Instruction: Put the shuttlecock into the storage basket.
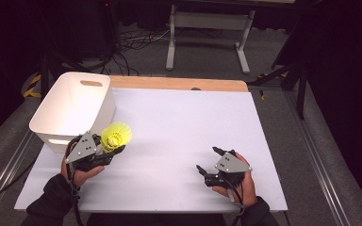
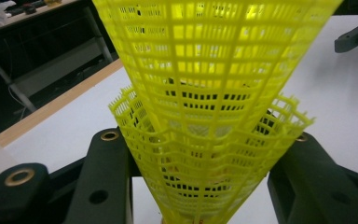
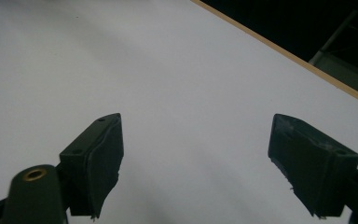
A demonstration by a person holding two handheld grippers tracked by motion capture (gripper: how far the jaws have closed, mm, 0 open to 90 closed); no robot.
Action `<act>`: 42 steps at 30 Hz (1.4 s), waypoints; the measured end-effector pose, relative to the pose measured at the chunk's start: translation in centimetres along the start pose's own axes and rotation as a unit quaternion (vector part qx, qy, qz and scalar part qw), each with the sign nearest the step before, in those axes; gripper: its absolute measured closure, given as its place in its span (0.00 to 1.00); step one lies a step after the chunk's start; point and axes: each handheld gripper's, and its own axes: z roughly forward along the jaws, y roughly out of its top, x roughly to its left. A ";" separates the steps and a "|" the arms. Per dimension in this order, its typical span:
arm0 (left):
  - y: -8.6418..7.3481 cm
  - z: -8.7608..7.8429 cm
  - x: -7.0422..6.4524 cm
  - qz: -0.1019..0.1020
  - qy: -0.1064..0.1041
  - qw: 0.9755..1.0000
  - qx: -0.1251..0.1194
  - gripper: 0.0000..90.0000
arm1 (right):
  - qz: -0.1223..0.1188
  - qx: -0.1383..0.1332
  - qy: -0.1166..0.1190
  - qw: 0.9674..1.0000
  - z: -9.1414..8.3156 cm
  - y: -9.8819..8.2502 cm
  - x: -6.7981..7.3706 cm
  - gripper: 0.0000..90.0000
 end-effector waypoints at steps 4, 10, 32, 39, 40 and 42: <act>0.2 -0.4 0.2 0.001 0.005 1.000 -0.003 0.62 | -0.002 0.003 0.001 1.000 0.1 0.0 0.1 0.21; 0.2 -1.0 0.5 -0.003 0.014 1.000 -0.008 0.62 | -0.003 0.004 0.001 1.000 0.2 -0.1 0.1 0.21; 0.0 -2.2 1.4 -0.011 0.029 0.999 -0.012 0.62 | 0.000 -0.009 -0.014 1.000 0.1 -0.1 0.1 0.23; 0.1 -3.0 1.6 -0.017 0.035 0.999 -0.019 0.62 | 0.001 -0.006 -0.014 1.000 0.1 -0.2 0.0 0.23; 0.1 -3.0 1.6 -0.017 0.035 0.999 -0.019 0.62 | 0.001 -0.005 -0.015 1.000 0.2 -0.2 0.0 0.23; 0.1 -3.2 1.8 -0.015 0.039 0.999 -0.019 0.62 | 0.002 -0.004 -0.014 1.000 0.2 -0.2 -0.1 0.23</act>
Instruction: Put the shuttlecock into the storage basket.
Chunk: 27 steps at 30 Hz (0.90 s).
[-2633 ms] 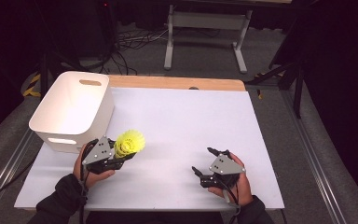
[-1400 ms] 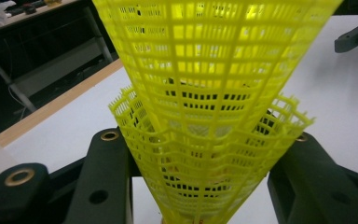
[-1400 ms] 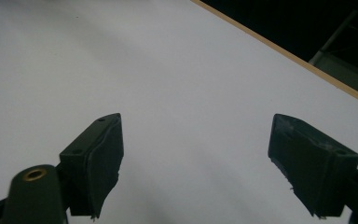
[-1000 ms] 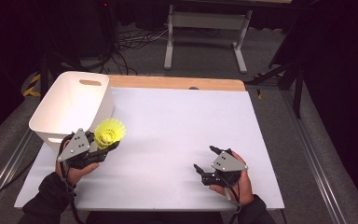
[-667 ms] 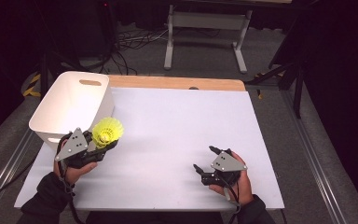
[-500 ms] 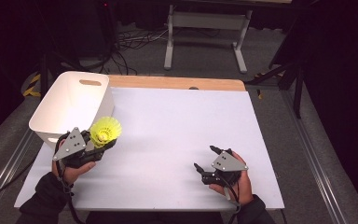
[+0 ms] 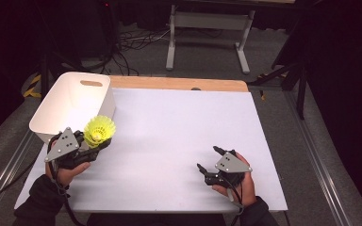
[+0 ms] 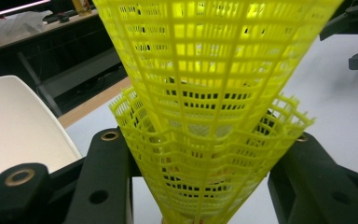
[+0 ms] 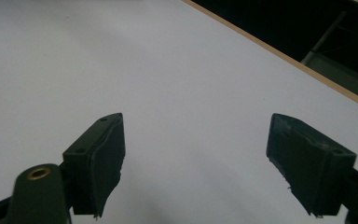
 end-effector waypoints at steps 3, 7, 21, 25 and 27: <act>0.0 -0.1 0.0 -0.004 -0.001 1.000 -0.001 0.62 | 0.000 0.001 0.001 1.000 0.0 0.0 0.0 0.23; 0.2 -0.4 0.2 -0.005 0.002 1.000 -0.003 0.62 | -0.001 0.002 0.001 1.000 0.1 0.0 0.0 0.23; 0.3 -1.2 0.9 -0.008 0.015 1.000 -0.009 0.62 | -0.004 0.007 0.003 1.000 0.1 -0.1 0.0 0.22; 0.4 -1.4 1.1 -0.012 0.021 1.000 -0.011 0.62 | -0.005 0.007 0.003 1.000 0.1 -0.1 0.0 0.23; 0.4 -1.5 1.1 -0.013 0.024 1.000 -0.014 0.62 | -0.005 0.006 0.003 1.000 0.1 -0.1 0.0 0.22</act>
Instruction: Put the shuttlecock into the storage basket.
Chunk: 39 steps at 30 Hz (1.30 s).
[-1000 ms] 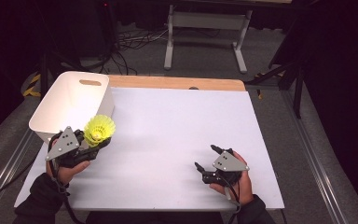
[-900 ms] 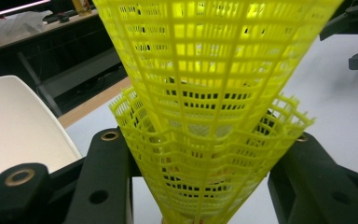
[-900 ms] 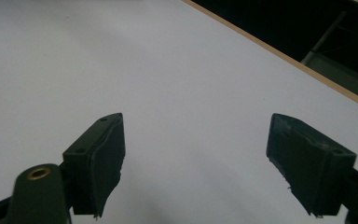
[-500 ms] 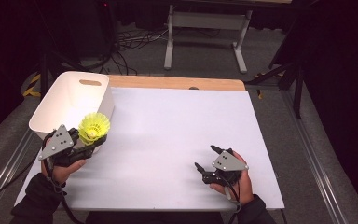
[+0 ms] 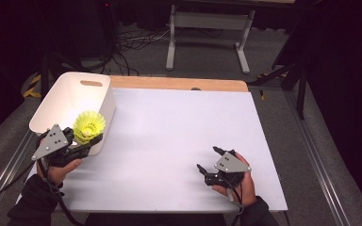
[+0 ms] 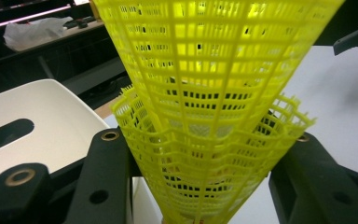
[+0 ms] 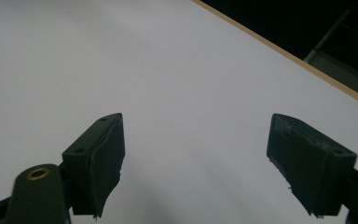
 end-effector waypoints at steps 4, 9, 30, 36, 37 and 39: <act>0.1 -0.2 0.1 0.000 0.003 1.000 -0.001 0.62 | 0.000 0.001 -0.001 1.000 0.0 0.0 0.0 0.22; 0.2 -0.4 0.3 -0.004 0.003 1.000 -0.002 0.62 | 0.000 0.001 0.000 1.000 0.0 0.0 0.0 0.23; 0.8 -1.1 0.9 -0.018 0.014 1.000 -0.012 0.62 | 0.002 0.004 0.004 1.000 0.3 -0.1 0.1 0.22; 1.2 -1.7 1.1 -0.019 0.018 1.000 -0.011 0.62 | 0.004 0.003 0.003 1.000 0.2 -0.1 0.0 0.23; 1.2 -1.7 1.1 -0.019 0.018 1.000 -0.011 0.62 | 0.004 0.003 0.003 1.000 0.2 -0.1 0.0 0.23; 1.7 -1.9 1.2 -0.020 0.019 1.000 -0.012 0.62 | 0.006 0.003 0.003 1.000 0.3 -0.1 0.0 0.23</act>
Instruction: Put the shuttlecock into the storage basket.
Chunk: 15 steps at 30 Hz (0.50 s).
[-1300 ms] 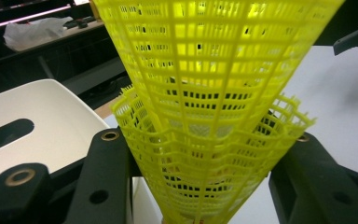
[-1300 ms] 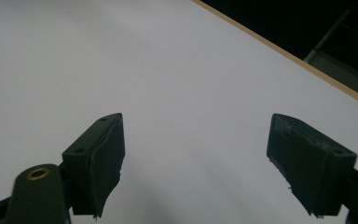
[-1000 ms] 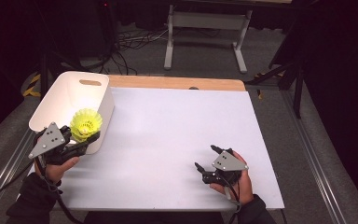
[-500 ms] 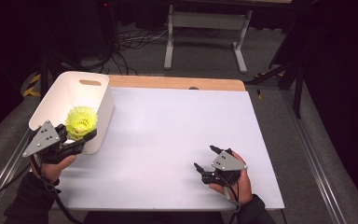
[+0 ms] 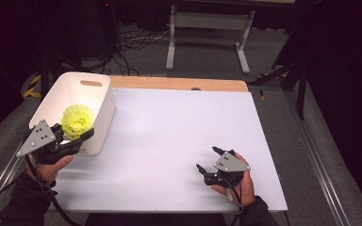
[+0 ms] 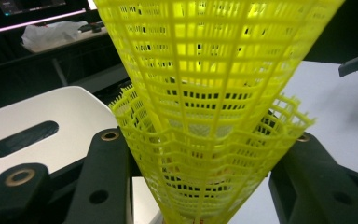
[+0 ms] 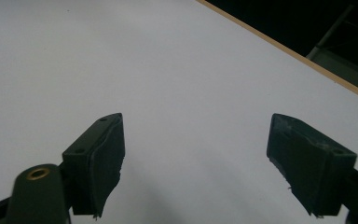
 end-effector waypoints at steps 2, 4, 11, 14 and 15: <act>0.3 -0.1 0.1 0.002 0.003 1.000 -0.003 0.62 | -0.001 0.001 0.000 1.000 0.0 0.0 0.0 0.23; 0.7 -0.2 0.3 0.002 0.004 1.000 -0.004 0.62 | -0.001 0.002 0.001 1.000 0.1 -0.1 0.0 0.23; 1.9 -0.7 1.3 0.005 0.013 1.000 0.001 0.62 | -0.003 0.000 -0.002 1.000 0.1 -0.1 -0.1 0.23; 2.2 -0.9 1.7 0.004 0.015 1.000 0.001 0.62 | -0.004 0.000 -0.004 1.000 0.1 -0.2 -0.1 0.23; 2.3 -0.9 1.8 0.003 0.017 1.000 0.004 0.62 | -0.003 0.001 -0.003 1.000 0.2 -0.2 0.0 0.23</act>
